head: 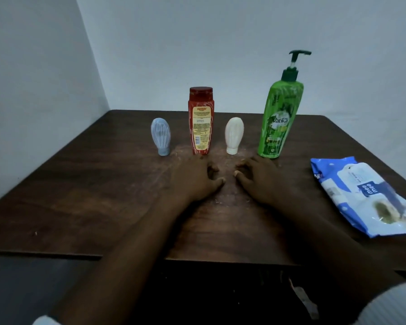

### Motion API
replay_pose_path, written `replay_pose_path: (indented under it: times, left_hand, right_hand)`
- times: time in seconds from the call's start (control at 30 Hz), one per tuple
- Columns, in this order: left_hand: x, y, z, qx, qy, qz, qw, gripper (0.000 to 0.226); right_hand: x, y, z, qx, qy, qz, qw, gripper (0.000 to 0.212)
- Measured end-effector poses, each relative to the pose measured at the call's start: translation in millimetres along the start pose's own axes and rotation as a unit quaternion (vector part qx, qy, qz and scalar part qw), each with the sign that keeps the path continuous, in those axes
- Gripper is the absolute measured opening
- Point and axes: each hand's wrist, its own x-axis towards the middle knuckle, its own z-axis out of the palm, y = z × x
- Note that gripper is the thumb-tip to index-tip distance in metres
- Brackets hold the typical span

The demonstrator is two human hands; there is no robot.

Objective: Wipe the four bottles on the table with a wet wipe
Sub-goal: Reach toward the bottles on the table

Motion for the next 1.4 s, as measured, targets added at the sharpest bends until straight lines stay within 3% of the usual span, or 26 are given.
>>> replay_pose_path:
  times: [0.17,0.27,0.4,0.57,0.67,0.87,1.0,1.17,1.4]
  left_hand:
    - [0,11,-5,0.002,-0.010,0.010,1.000,0.028]
    - [6,31,-8,-0.062,-0.017,0.024,0.998,0.026]
    - [22,75,-10,-0.129,0.007,0.089,0.988,0.027]
    - [34,118,17,-0.179,-0.072,0.141,0.971,0.026]
    - [29,133,39,-0.169,-0.109,0.157,0.967,0.024]
    - [11,158,65,-0.177,-0.058,0.248,0.951,0.038]
    - [2,173,79,-0.190,-0.018,0.292,0.937,0.053]
    - [-4,176,90,-0.187,-0.022,0.307,0.933,0.065]
    - [-7,170,94,-0.161,-0.030,0.316,0.934,0.060]
  right_hand:
    - [0,1,-3,0.010,0.002,0.004,1.000,0.040]
    - [-7,-1,-10,0.060,-0.011,0.026,0.998,0.042]
    - [-38,3,-38,0.144,0.018,0.032,0.989,0.034]
    - [-97,18,-82,0.166,0.006,0.069,0.984,0.011]
    - [-119,35,-125,0.154,0.032,0.094,0.983,0.012]
    - [-127,98,-191,0.044,0.128,0.186,0.973,0.008]
    - [-122,121,-202,0.007,0.078,0.241,0.967,0.008]
    - [-114,130,-188,-0.006,0.017,0.242,0.970,0.007]
    - [-113,137,-177,-0.035,0.035,0.226,0.973,0.014]
